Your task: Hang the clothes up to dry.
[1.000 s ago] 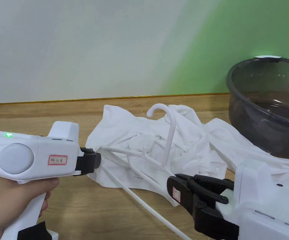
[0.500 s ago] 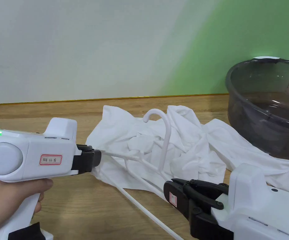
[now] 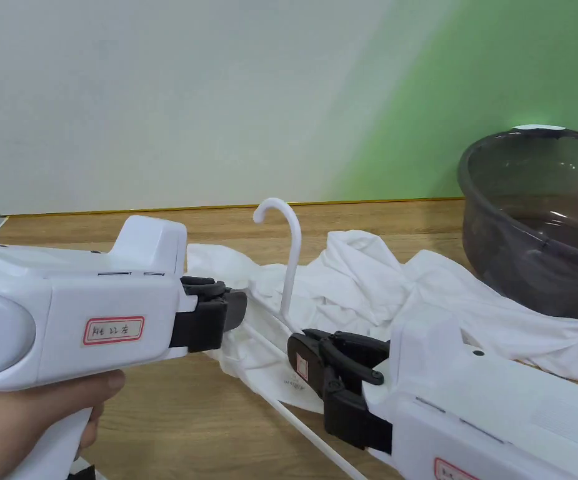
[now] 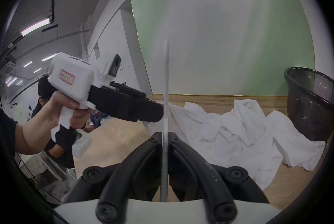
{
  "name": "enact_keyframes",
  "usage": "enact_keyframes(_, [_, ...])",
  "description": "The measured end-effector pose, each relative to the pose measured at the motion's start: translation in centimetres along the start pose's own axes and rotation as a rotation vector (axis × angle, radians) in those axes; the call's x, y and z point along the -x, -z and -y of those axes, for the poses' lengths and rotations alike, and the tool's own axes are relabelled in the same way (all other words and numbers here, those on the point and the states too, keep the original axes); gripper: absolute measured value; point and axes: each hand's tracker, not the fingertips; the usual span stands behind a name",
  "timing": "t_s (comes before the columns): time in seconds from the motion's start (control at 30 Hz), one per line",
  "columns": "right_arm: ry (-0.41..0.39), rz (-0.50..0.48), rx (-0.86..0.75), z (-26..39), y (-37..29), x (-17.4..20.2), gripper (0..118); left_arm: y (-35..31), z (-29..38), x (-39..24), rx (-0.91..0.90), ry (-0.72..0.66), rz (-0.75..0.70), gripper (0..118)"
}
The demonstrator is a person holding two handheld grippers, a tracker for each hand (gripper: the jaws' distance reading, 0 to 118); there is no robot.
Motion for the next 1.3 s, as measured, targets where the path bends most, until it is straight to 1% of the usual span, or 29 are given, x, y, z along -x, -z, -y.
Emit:
enact_keyframes(0.13, [-0.003, -0.016, 0.006, -0.5, 1.0, -0.5, 7, -0.5, 0.2, 0.9, -0.034, -0.04, -0.036, 2])
enact_keyframes(0.23, [-0.012, -0.064, 0.018, -0.6, 1.7, -1.4, 7, -0.8, 0.2, 1.5, -0.077, -0.094, -0.048, 2])
enact_keyframes(0.33, [-0.018, -0.08, 0.027, -0.8, 2.1, -2.3, 7, -1.3, 0.0, 2.1, -0.097, -0.124, -0.029, 2])
enact_keyframes(0.5, [-0.097, -0.103, 0.053, -1.3, 3.0, -1.6, 7, -1.8, -0.4, 1.5, -0.107, -0.103, -0.042, 2])
enact_keyframes(0.6, [-0.115, -0.105, 0.059, -1.6, 4.0, -0.9, 7, -1.8, -0.5, 1.3, -0.106, -0.103, -0.031, 2])
enact_keyframes(0.67, [-0.124, -0.098, 0.061, -1.8, 5.0, -0.4, 7, -1.9, -0.3, 0.8, -0.099, -0.068, -0.059, 2])
enact_keyframes(0.73, [-0.103, -0.101, 0.05, -2.0, 6.0, -0.6, 7, -2.1, 0.1, 0.9, -0.104, -0.075, -0.067, 2])
enact_keyframes(0.9, [0.002, -0.128, 0.004, -2.6, 7.9, -1.9, 7, -3.0, 0.7, 1.5, -0.114, -0.088, -0.082, 2])
enact_keyframes(0.93, [0.033, -0.155, 0.004, -2.6, 8.1, -2.3, 7, -3.2, 0.9, 1.5, -0.112, -0.08, -0.081, 2])
enact_keyframes(1.0, [0.044, -0.174, -0.012, -2.5, 8.2, -3.2, 7, -3.4, 1.5, 1.3, -0.104, -0.07, -0.09, 2])
enact_keyframes(1.07, [0.082, -0.231, -0.016, -2.5, 8.0, -4.1, 8, -3.5, 2.0, 1.3, -0.091, -0.052, -0.092, 3])
enact_keyframes(1.1, [0.083, -0.274, -0.022, -2.6, 7.6, -4.7, 8, -3.6, 2.3, 1.6, -0.082, -0.032, -0.086, 6])
enact_keyframes(1.13, [0.078, -0.307, -0.023, -2.6, 7.3, -5.2, 8, -3.8, 2.6, 1.8, -0.06, 0.018, -0.049, 12])
enact_keyframes(1.17, [0.077, -0.347, -0.016, -2.7, 6.8, -5.7, 8, -4.0, 3.0, 2.1, -0.043, 0.084, -0.01, 30])
enact_keyframes(1.2, [0.064, -0.386, -0.019, -2.9, 6.1, -6.5, 8, -4.3, 3.5, 2.3, -0.028, 0.177, 0.008, 43])
enact_keyframes(1.23, [0.044, -0.418, -0.018, -3.0, 5.5, -7.0, 8, -4.7, 4.1, 2.4, -0.027, 0.275, 0.015, 51])
enact_keyframes(1.27, [0.029, -0.44, -0.015, -3.3, 4.9, -7.6, 8, -5.2, 4.6, 2.5, -0.029, 0.349, 0.019, 51])
enact_keyframes(1.3, [0.034, -0.482, -0.002, -3.6, 4.3, -8.3, 8, -5.8, 4.7, 2.9, -0.022, 0.372, 0.035, 72])
